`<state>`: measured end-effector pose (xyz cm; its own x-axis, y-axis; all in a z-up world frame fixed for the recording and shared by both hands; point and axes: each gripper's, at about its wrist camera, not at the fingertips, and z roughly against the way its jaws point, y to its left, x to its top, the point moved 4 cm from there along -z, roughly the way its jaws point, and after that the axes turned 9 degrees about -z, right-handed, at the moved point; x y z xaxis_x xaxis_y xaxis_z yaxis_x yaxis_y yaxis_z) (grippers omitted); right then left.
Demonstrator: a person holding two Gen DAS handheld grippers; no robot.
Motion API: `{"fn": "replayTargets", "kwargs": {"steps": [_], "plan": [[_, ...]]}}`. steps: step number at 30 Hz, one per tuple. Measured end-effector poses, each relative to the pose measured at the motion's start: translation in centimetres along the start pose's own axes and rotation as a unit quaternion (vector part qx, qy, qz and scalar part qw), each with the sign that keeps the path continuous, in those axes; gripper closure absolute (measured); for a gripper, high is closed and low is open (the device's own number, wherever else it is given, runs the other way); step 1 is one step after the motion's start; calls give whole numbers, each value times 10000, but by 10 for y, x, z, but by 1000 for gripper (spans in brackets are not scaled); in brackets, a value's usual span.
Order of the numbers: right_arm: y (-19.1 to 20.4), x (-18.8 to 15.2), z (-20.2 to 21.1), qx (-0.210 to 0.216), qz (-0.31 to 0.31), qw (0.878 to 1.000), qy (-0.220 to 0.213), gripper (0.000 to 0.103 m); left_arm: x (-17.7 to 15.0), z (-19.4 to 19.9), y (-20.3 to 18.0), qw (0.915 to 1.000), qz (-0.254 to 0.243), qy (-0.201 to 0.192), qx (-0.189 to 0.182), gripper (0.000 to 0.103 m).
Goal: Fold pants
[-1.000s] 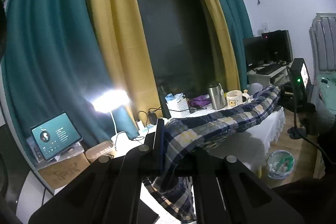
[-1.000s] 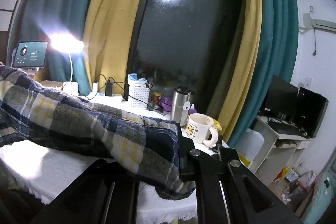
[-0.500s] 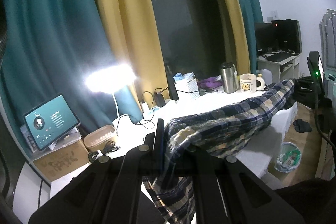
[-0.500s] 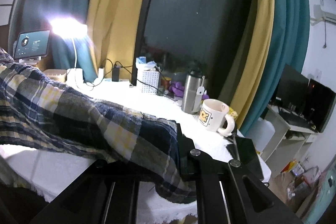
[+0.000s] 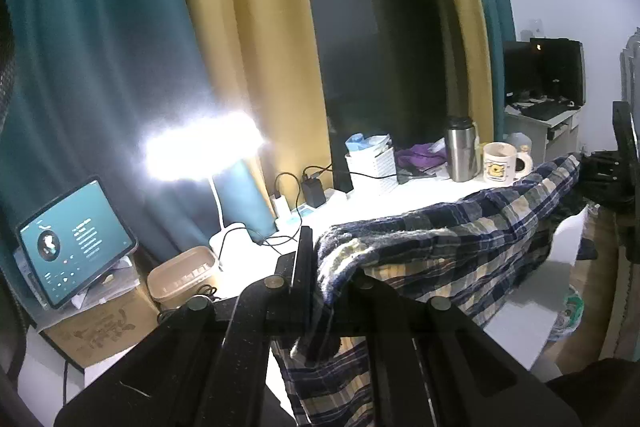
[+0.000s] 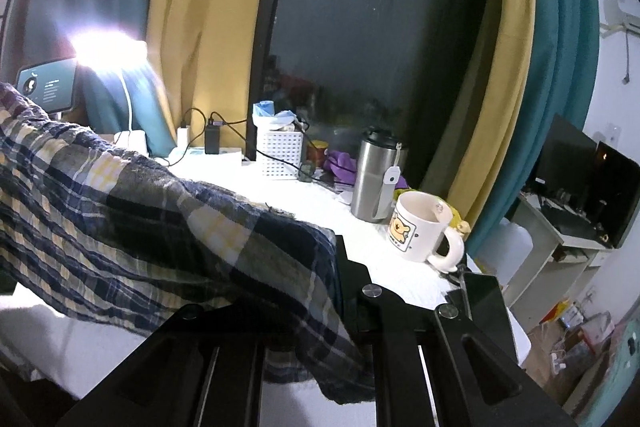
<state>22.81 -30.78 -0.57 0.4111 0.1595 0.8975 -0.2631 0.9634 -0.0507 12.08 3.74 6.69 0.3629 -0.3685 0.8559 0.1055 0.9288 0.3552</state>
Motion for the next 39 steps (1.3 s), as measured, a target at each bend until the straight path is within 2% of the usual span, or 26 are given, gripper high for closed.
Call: {"fn": "replayTargets", "kwargs": {"steps": [5, 14, 29, 39], "plan": [[-1, 7, -30, -4, -64, 9998, 172, 92, -1, -31, 10, 9998, 20, 171, -117, 99], [0, 3, -89, 34, -105, 9975, 697, 92, -21, -100, 24, 9958, 120, 810, -416, 99], [9, -21, -183, 117, -163, 9863, 1635, 92, -75, -210, 28, 9775, -16, 1965, -769, 99], [10, -25, -227, 55, -236, 9797, 1989, 92, -104, -269, 32, 9647, 271, 2453, -916, 97]]}}
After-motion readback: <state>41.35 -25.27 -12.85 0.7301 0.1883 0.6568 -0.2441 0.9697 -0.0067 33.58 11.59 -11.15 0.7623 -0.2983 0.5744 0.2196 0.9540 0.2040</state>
